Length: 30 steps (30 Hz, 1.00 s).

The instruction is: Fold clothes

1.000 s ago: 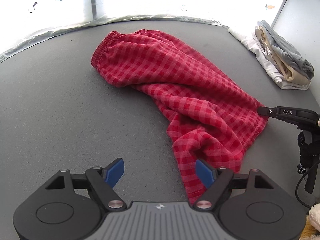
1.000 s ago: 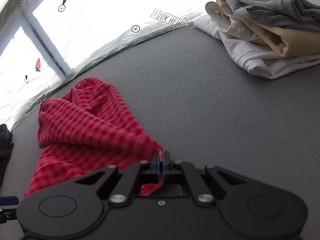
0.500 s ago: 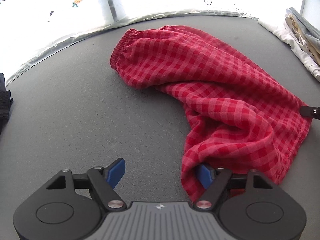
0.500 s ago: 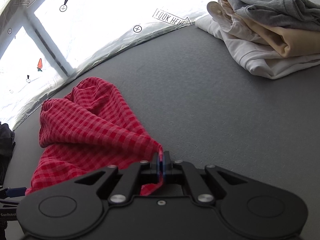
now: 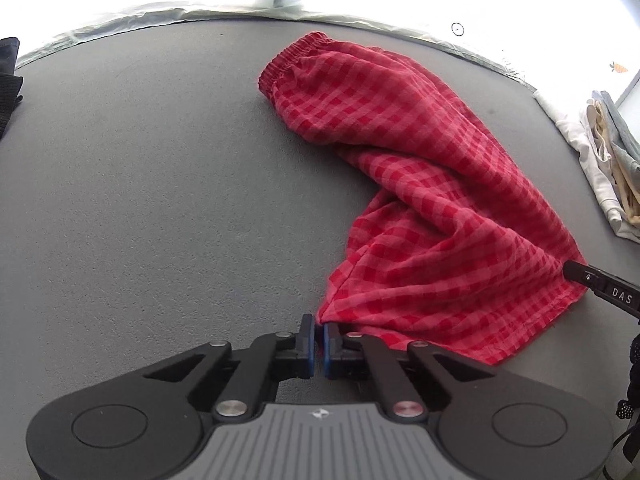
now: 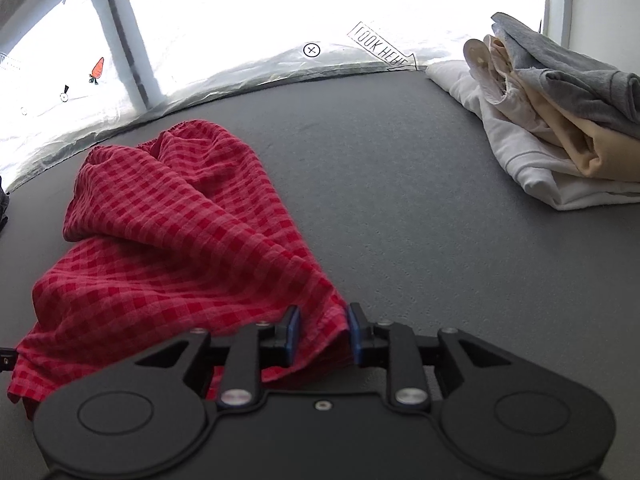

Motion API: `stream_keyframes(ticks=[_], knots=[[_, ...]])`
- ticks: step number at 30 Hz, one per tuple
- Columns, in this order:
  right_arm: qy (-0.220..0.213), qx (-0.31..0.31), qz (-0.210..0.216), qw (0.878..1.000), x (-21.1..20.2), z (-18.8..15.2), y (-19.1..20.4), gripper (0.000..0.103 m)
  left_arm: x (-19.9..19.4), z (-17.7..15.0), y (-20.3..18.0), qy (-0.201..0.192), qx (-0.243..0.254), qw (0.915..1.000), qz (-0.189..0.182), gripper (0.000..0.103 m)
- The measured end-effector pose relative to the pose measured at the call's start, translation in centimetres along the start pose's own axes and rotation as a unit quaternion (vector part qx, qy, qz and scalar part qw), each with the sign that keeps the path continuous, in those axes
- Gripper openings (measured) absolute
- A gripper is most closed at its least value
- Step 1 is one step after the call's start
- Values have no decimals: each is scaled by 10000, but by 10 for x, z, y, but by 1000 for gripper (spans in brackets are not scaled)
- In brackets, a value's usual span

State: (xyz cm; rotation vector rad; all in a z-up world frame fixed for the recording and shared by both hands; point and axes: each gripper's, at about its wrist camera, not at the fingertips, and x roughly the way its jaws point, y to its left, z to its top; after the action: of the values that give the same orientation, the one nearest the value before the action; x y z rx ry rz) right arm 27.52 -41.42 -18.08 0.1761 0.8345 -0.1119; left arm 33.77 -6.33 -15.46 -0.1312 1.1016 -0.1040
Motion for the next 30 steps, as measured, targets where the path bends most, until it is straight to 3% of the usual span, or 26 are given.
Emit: stream_keyframes(ticks=[2, 3, 5, 7, 10, 11, 12, 17, 22, 23, 25, 26, 27, 30], knots=[[-1, -163, -91, 9998, 1, 0, 5, 39, 0, -2, 2, 28, -92, 9999, -51, 5], [61, -233, -253, 9994, 2, -1, 7, 55, 1, -3, 3, 42, -127, 9999, -70, 5], [82, -244, -398, 9989, 2, -2, 6, 67, 2, -3, 4, 83, -244, 9996, -130, 4], [31, -186, -352, 9992, -1, -4, 1, 61, 2, -3, 6, 96, -362, 9991, -195, 4], [30, -79, -115, 9999, -7, -4, -9, 19, 2, -3, 10, 111, -492, 9983, -283, 4], [66, 0, 27, 10000, -9, -3, -11, 8, 1, -2, 12, 125, -518, 9981, -311, 3], [117, 112, 138, 9998, -10, -3, -13, 3, 0, -1, 14, 140, -554, 9978, -347, 2], [362, 318, 439, 9979, -36, -17, -11, 3, -24, -2, 33, 207, -955, 9934, -604, 1], [719, 100, 430, 9964, -53, -41, 0, 5, -27, -17, 47, 518, -1153, 9914, -330, 5], [712, -30, 359, 9968, -54, -41, 5, 9, -27, -16, 46, 504, -1158, 9915, -298, 9], [645, -203, 194, 9975, -54, -36, 11, 27, -28, -14, 46, 477, -1166, 9918, -234, 14], [584, -250, 110, 9979, -54, -30, 13, 36, -28, -13, 45, 450, -1159, 9920, -193, 24], [473, -255, 114, 9985, -55, -22, 14, 35, -32, -11, 44, 376, -1112, 9930, -123, 32], [161, -180, 217, 9995, -58, 3, 14, 40, -43, -3, 47, 95, -1113, 9937, -84, 35]])
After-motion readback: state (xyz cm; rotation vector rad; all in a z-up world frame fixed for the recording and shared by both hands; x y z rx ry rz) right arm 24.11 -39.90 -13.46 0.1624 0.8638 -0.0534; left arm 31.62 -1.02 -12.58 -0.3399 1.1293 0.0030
